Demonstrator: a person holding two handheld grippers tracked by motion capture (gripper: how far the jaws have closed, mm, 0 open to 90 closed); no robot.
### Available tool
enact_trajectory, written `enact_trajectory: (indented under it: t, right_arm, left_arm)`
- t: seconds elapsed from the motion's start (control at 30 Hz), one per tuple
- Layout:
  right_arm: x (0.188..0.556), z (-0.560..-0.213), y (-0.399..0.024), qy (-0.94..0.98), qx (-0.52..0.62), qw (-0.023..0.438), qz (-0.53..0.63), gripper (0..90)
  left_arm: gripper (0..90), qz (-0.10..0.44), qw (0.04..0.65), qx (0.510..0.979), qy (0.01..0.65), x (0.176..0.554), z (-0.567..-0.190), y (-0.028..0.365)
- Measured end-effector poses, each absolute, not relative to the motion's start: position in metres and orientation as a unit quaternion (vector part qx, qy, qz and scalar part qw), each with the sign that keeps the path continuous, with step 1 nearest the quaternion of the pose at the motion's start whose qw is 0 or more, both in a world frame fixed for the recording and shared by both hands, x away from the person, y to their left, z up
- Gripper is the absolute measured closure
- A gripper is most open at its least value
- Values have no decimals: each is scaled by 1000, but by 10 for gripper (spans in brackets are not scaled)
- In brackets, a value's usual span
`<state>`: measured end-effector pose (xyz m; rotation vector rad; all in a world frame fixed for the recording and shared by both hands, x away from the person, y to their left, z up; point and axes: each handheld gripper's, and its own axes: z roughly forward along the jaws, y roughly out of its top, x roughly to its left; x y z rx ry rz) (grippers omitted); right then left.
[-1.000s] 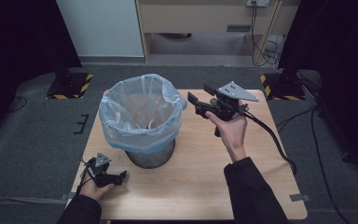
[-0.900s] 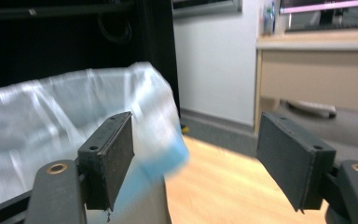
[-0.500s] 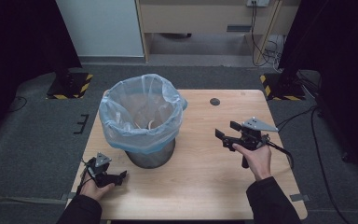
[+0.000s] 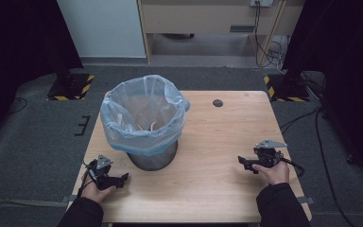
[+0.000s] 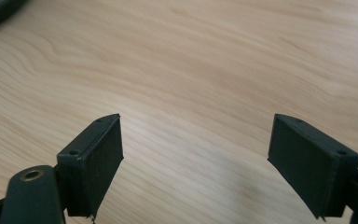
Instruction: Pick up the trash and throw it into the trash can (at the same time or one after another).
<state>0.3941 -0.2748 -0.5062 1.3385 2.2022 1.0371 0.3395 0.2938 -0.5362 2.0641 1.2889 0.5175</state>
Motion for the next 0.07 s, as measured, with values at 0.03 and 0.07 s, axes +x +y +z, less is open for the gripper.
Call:
enact_trajectory:
  t: [0.03, 0.07]
  right_arm:
    - [394, -508, -279, 779, 478, 183, 361, 171]
    - [394, -509, -283, 779, 479, 187, 358, 162]
  left_arm:
    - [0, 197, 321, 787, 489, 339, -536, 294]
    - [0, 196, 321, 787, 488, 339, -536, 294]
